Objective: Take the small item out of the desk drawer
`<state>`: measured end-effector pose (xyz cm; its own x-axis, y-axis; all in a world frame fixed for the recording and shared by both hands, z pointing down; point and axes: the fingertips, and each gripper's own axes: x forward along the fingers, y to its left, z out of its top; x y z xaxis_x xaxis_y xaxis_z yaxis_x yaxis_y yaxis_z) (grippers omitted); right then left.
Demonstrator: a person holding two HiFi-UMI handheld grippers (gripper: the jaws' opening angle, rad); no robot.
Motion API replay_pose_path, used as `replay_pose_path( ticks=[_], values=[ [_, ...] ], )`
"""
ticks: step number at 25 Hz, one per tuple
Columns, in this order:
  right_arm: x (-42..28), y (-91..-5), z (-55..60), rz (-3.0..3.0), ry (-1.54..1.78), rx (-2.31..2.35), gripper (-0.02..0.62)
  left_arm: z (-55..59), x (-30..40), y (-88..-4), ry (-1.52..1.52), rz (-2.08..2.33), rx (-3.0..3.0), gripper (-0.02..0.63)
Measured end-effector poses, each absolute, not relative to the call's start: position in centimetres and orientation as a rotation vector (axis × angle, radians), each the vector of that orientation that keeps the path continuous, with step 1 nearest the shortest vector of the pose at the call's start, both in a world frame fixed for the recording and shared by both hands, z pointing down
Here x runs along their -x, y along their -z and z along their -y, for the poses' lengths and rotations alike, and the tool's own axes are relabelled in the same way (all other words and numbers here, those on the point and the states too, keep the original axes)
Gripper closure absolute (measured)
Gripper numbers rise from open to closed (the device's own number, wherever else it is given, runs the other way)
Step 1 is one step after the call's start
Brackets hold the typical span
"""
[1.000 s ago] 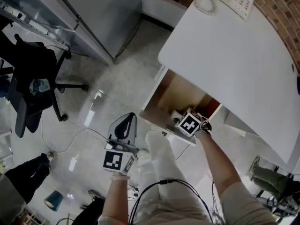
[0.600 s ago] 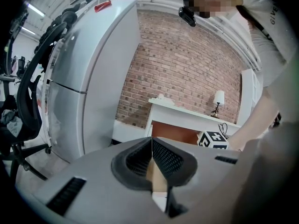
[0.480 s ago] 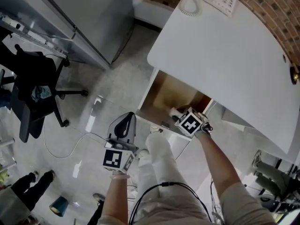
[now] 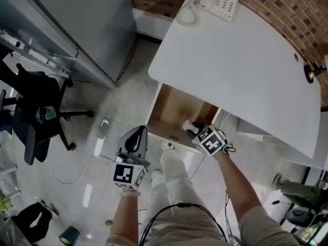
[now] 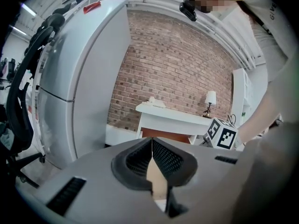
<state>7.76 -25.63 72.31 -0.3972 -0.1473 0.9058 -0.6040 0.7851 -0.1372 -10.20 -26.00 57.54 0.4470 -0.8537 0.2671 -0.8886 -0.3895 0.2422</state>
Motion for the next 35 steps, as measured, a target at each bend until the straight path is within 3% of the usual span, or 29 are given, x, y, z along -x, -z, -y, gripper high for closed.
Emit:
replay_pose_path(
  ticks=[35],
  values=[
    [-10.2, -51.8, 21.9, 2.284, -0.423, -1.166, 0.445, 22.4, 12.0, -47.0, -0.100, 1.506, -2.462, 0.601]
  ],
)
